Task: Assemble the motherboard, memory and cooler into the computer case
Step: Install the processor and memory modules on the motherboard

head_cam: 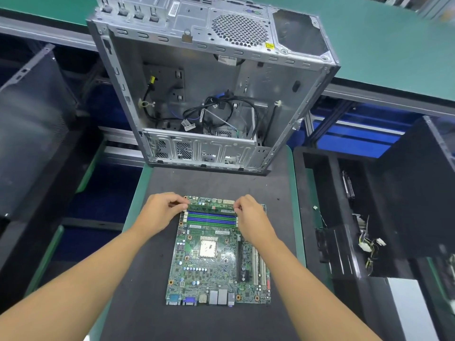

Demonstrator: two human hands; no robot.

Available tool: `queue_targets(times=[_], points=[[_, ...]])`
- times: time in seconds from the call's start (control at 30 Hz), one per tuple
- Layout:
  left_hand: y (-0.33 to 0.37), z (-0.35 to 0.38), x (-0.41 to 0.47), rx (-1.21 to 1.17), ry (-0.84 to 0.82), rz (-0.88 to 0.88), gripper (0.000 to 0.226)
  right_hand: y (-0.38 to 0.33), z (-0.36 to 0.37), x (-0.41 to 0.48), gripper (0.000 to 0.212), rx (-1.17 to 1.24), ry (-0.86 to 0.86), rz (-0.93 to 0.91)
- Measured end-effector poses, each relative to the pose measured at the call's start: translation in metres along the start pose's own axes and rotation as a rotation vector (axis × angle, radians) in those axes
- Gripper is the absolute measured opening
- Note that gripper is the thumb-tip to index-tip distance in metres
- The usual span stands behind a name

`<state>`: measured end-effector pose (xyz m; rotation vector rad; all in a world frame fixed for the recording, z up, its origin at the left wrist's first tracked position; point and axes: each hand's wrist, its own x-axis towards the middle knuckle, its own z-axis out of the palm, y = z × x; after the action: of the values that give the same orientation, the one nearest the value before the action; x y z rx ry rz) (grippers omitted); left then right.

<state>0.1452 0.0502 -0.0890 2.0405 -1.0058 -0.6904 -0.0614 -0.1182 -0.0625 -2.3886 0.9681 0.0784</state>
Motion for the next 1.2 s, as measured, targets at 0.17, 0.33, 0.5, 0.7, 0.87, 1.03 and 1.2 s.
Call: queue_targets(times=[0.17,0.33,0.5,0.7,0.87,1.03,1.2], points=[[0.004,-0.004,0.002,0.074,-0.018,0.067,0.009,0.002,0.0,0.0,0.018,-0.054,-0.022,-0.02],[0.004,-0.006,-0.001,0.234,-0.042,0.262,0.009,0.006,0.004,-0.001,0.02,-0.136,-0.029,-0.075],[0.003,-0.006,0.002,0.322,-0.105,0.278,0.009,0.009,0.002,0.0,0.018,-0.126,-0.009,-0.101],[0.0,-0.006,0.004,0.246,-0.115,0.188,0.01,0.007,-0.011,0.008,0.013,-0.02,-0.038,-0.045],[0.0,-0.004,0.002,0.258,-0.11,0.193,0.01,0.005,-0.019,0.011,0.012,0.014,-0.046,-0.003],[0.002,-0.004,-0.001,0.317,-0.108,0.241,0.01,0.002,-0.027,0.015,0.013,-0.02,-0.086,-0.006],[0.003,-0.004,-0.002,0.328,-0.079,0.26,0.01,-0.002,-0.03,0.019,0.015,-0.066,-0.144,0.001]])
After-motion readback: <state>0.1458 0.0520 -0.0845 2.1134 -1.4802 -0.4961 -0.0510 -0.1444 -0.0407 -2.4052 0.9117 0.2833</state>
